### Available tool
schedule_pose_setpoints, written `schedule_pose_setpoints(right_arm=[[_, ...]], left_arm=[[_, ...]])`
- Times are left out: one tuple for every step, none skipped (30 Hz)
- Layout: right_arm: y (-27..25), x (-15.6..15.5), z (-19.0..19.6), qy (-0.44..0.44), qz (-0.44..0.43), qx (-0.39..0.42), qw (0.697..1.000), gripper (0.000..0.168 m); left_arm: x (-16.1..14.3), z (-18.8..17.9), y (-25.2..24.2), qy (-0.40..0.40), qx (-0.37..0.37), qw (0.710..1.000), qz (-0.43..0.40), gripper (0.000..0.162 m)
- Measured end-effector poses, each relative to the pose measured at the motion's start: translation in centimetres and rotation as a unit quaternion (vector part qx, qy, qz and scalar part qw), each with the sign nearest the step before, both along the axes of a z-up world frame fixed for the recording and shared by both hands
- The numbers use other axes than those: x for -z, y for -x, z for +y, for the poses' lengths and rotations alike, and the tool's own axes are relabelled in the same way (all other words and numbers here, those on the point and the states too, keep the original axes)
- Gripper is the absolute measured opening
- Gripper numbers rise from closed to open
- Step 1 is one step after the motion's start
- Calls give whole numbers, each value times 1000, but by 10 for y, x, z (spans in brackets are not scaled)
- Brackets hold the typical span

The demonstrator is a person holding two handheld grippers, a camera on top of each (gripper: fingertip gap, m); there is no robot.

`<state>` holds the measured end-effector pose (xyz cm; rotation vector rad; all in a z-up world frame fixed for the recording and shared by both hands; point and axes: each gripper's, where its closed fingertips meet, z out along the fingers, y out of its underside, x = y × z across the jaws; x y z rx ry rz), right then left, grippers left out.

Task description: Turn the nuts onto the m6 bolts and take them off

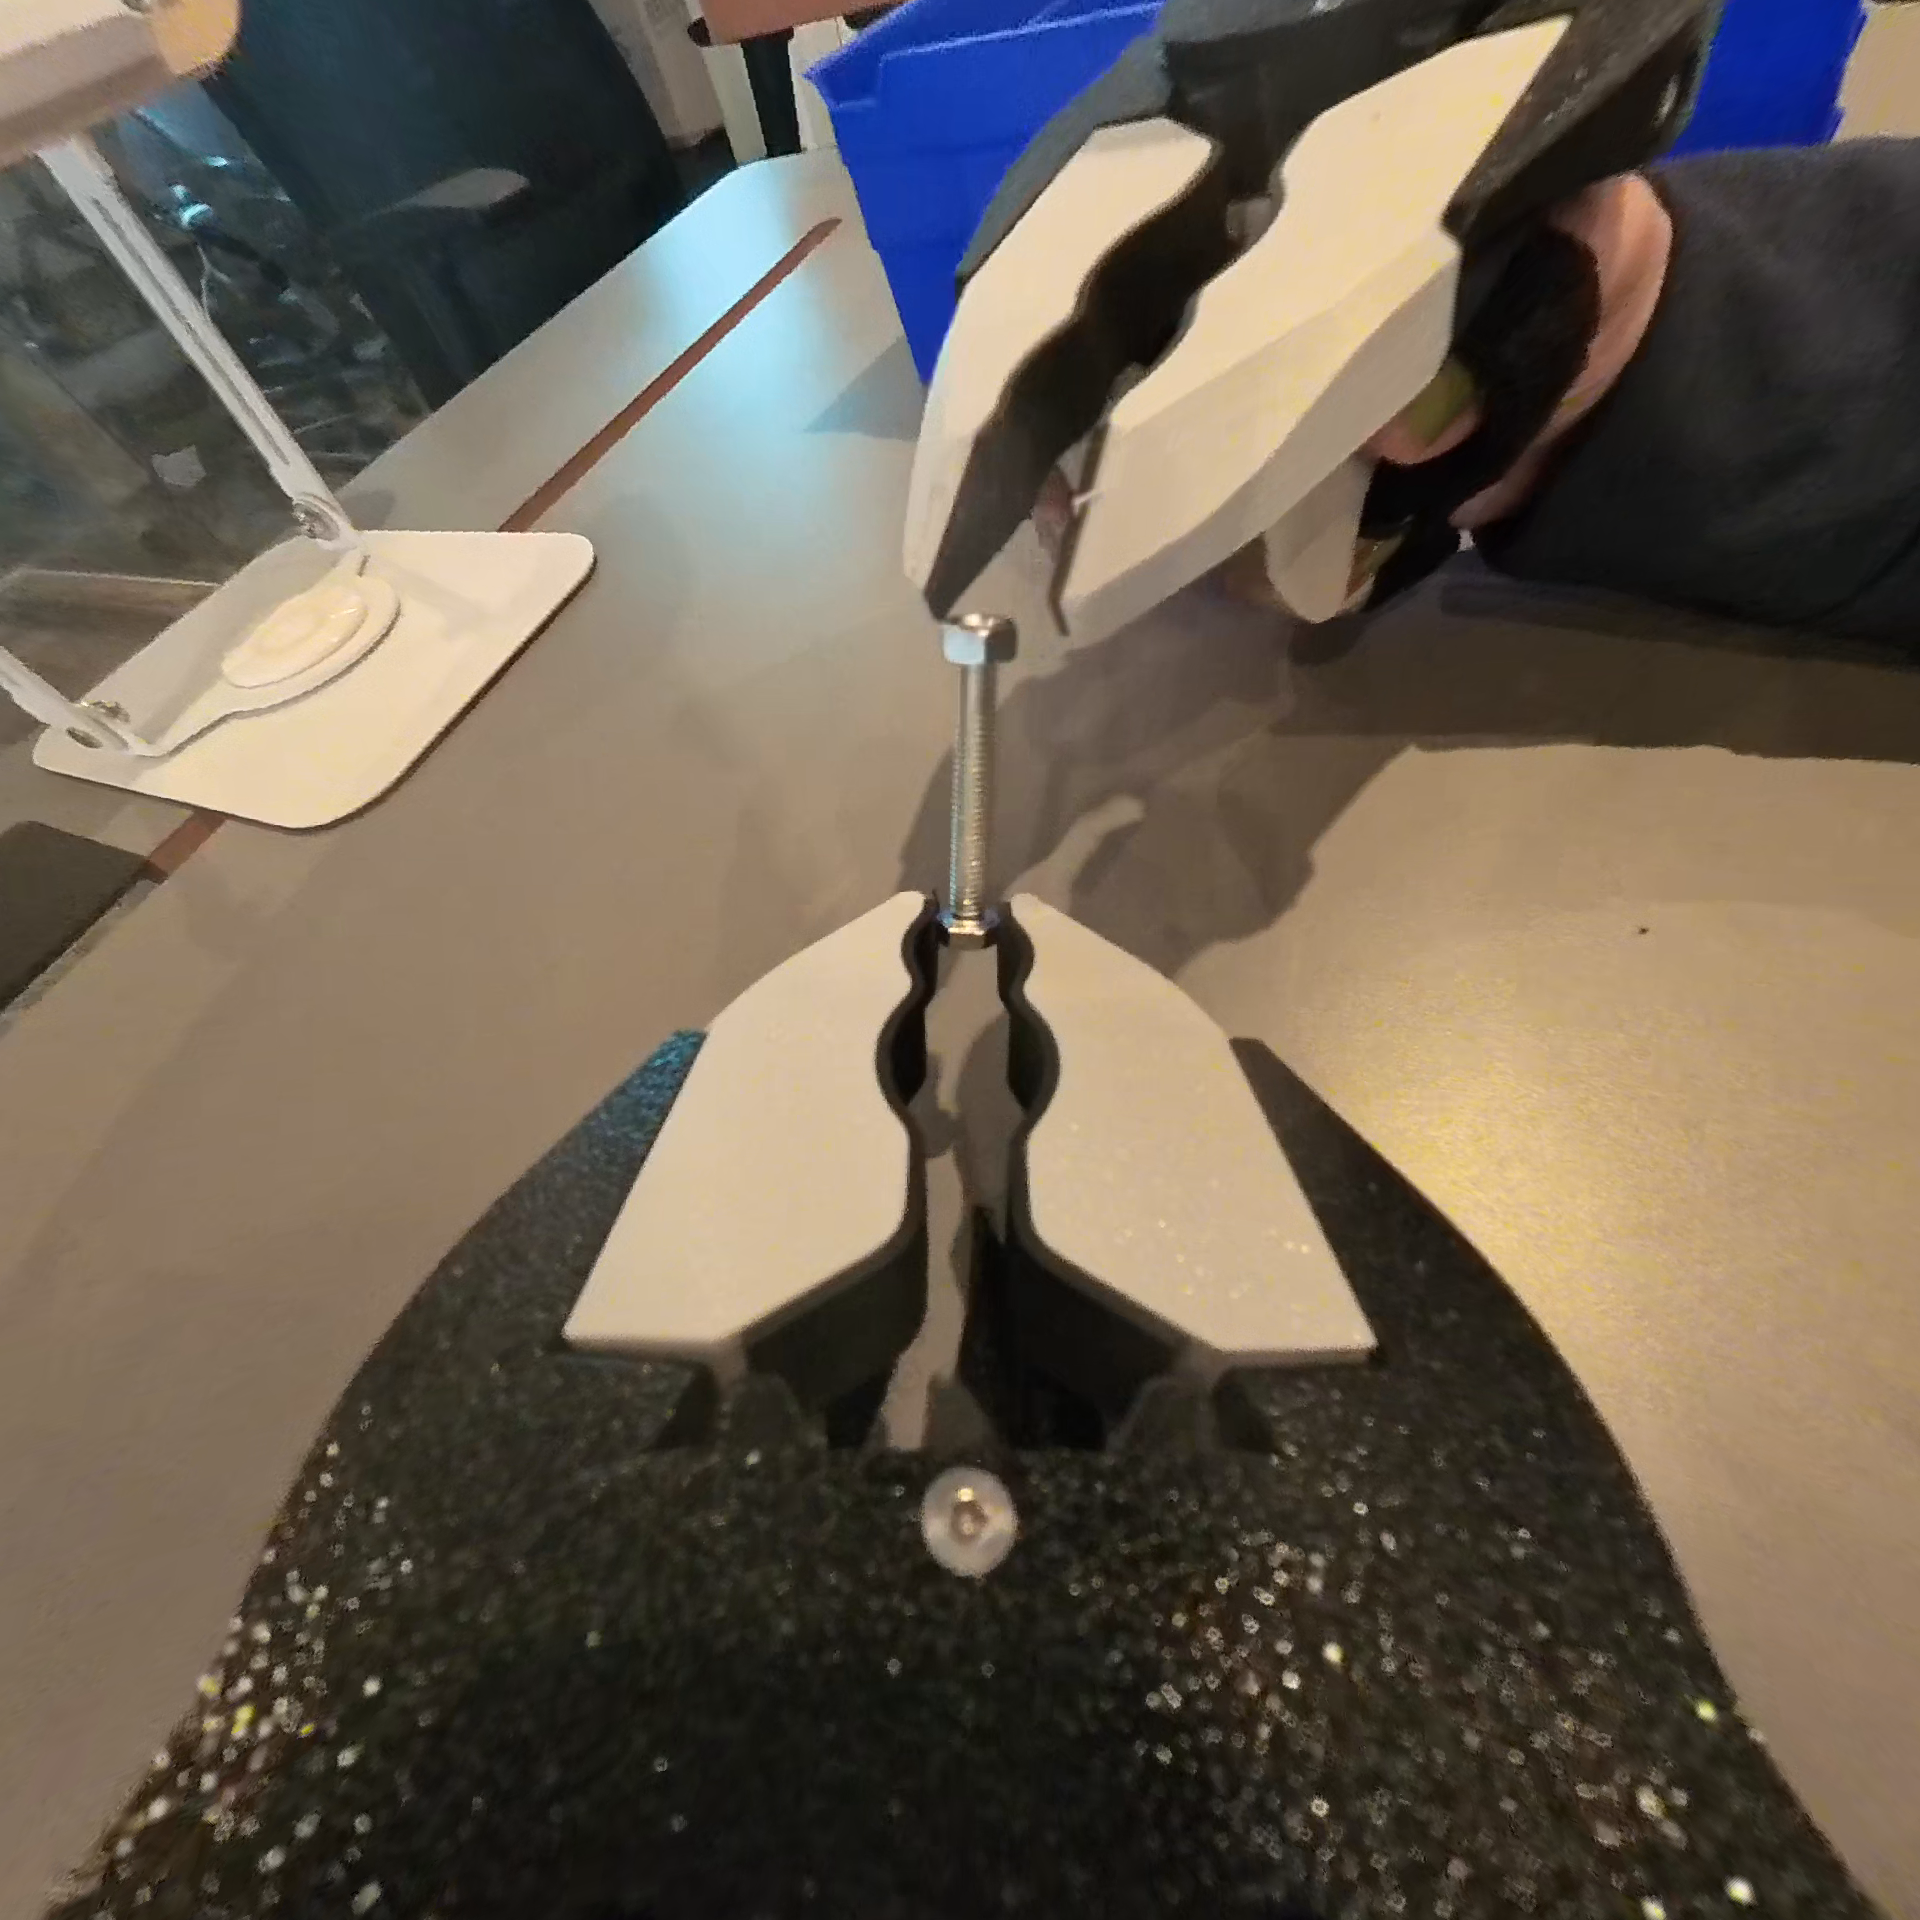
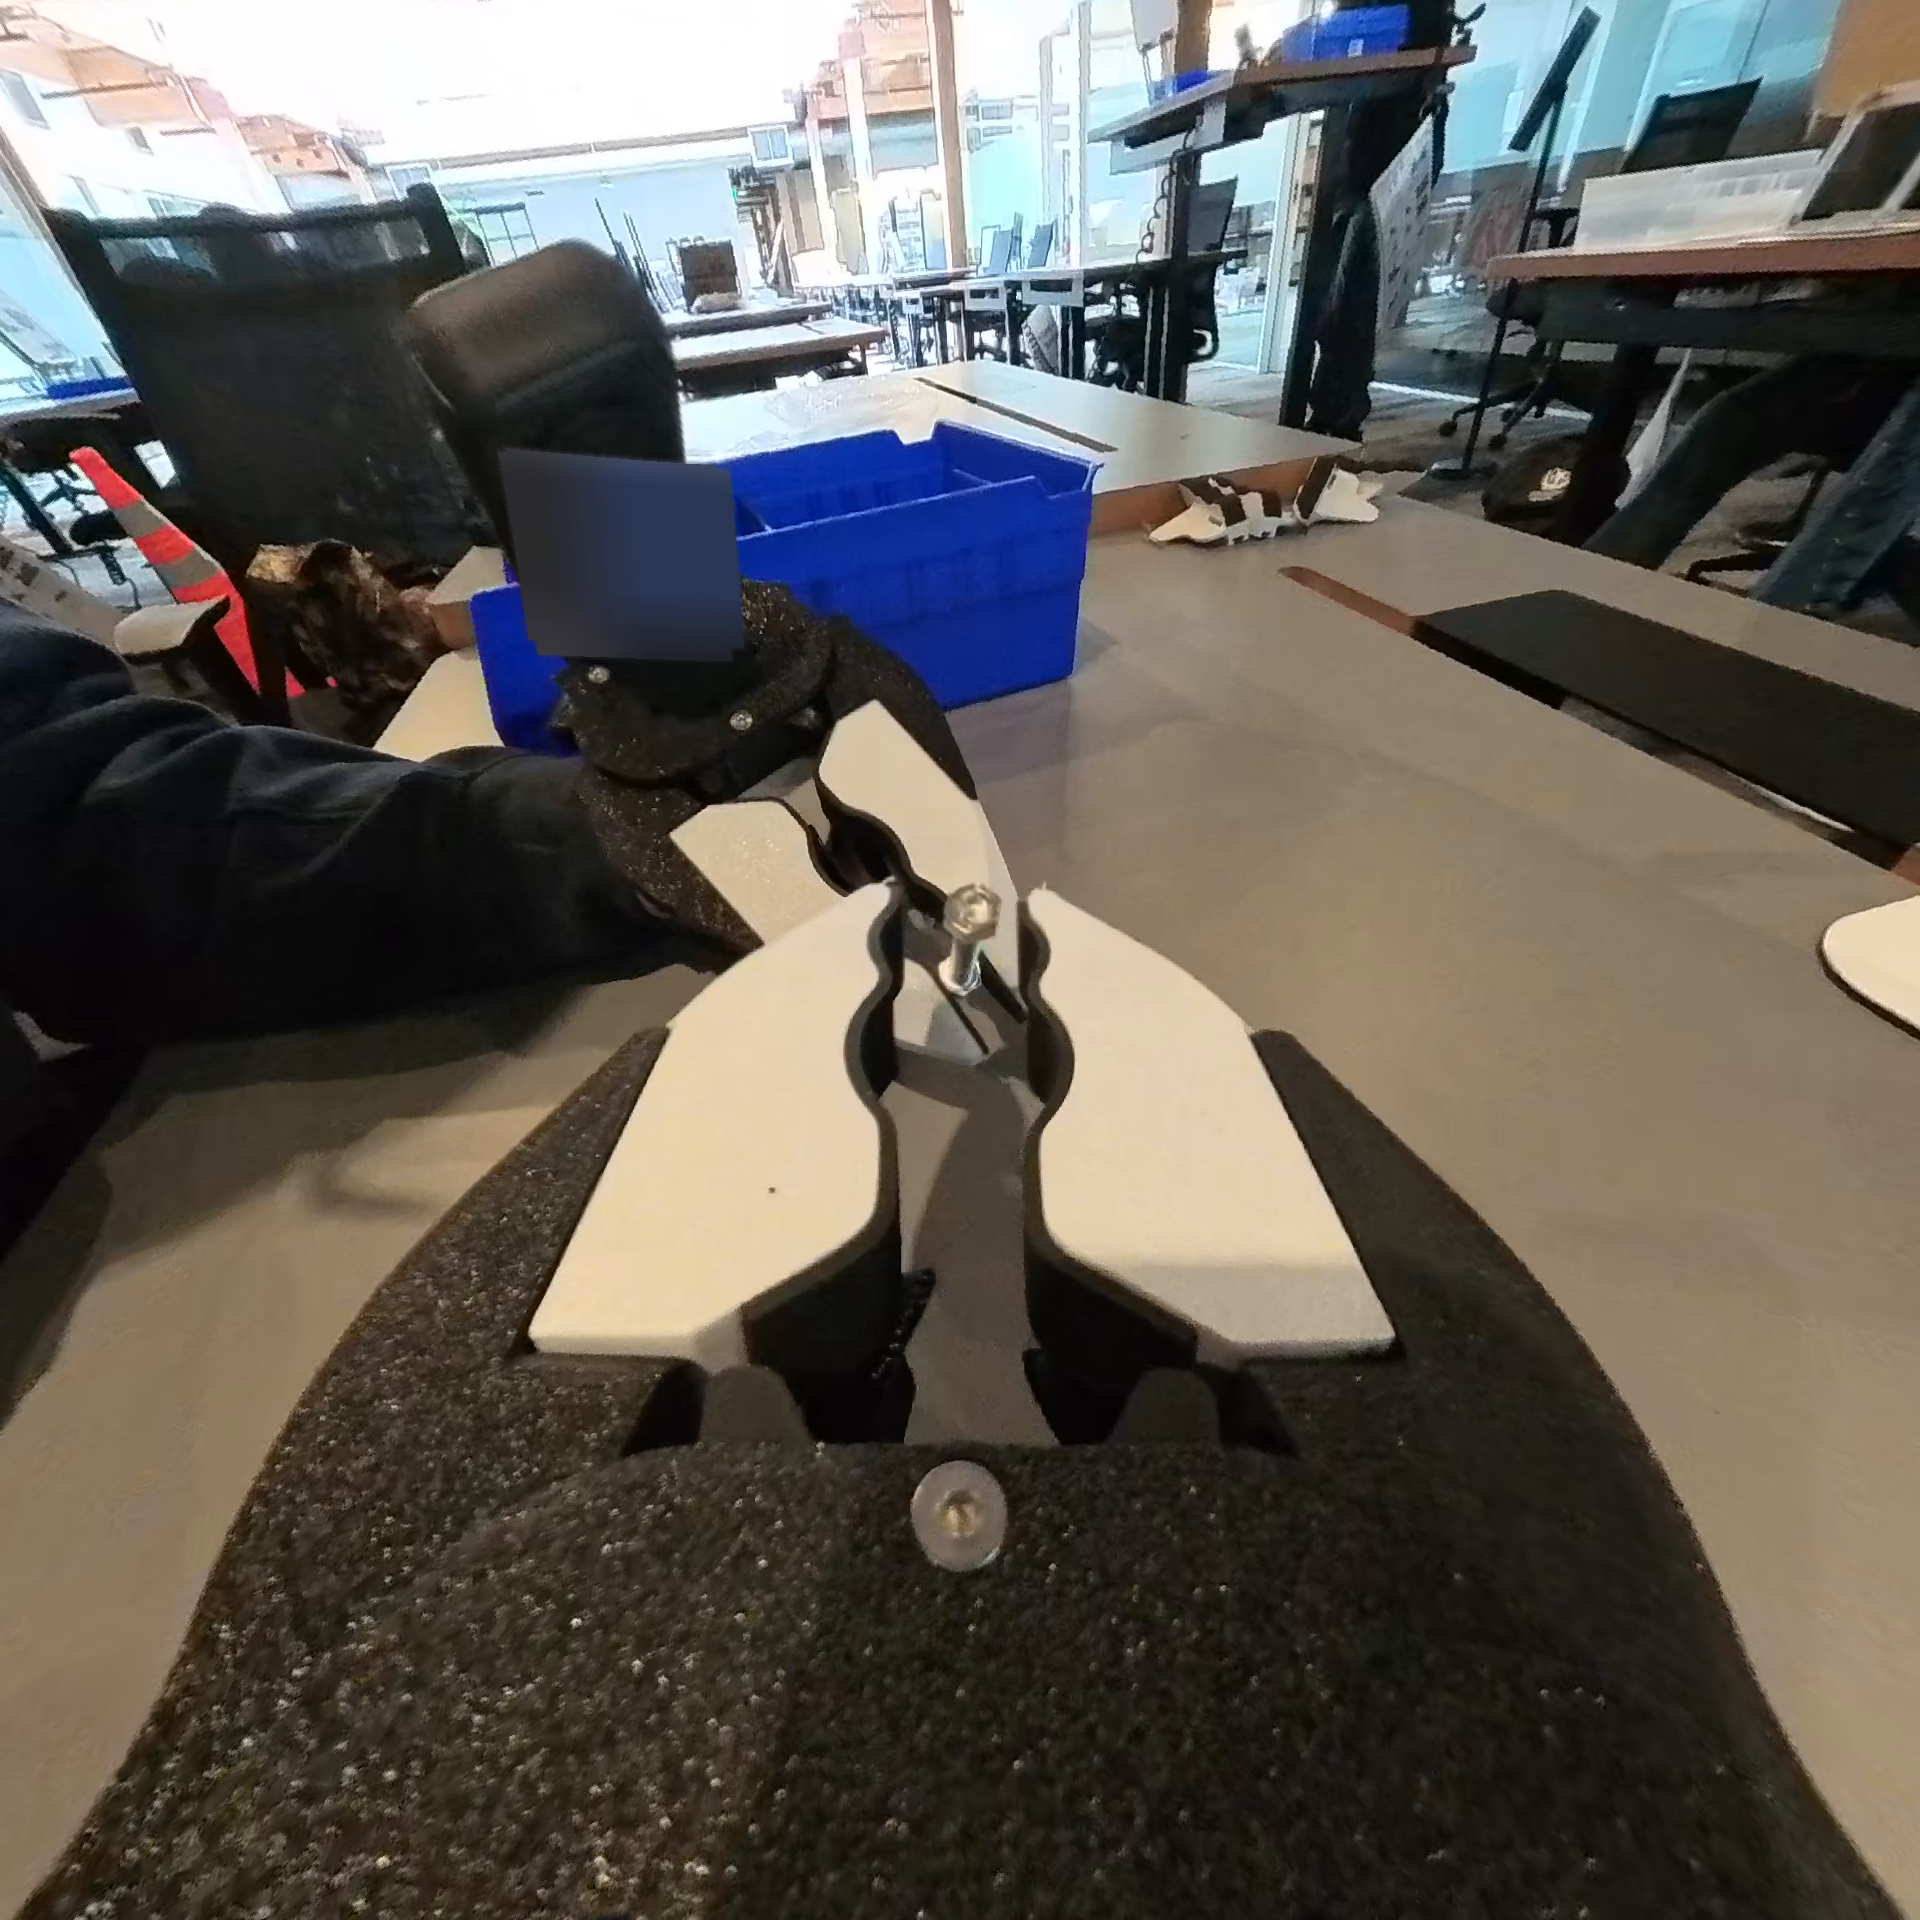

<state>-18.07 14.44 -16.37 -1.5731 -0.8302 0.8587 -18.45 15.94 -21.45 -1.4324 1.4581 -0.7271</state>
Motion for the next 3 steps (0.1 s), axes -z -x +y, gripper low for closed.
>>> schedule_pose_setpoints(right_arm=[[0,-1,0,1,4,-1,1000,21],[0,-1,0,2,8,-2,1000,22],[1,-2,0,2,11,-4,1000,22]], left_arm=[[-1,1,0,3,-1,1000,-4,10],[-2,1,1,6,-2,1000,-9,10],[-3,2,1,10,-3,1000,-13,10]])
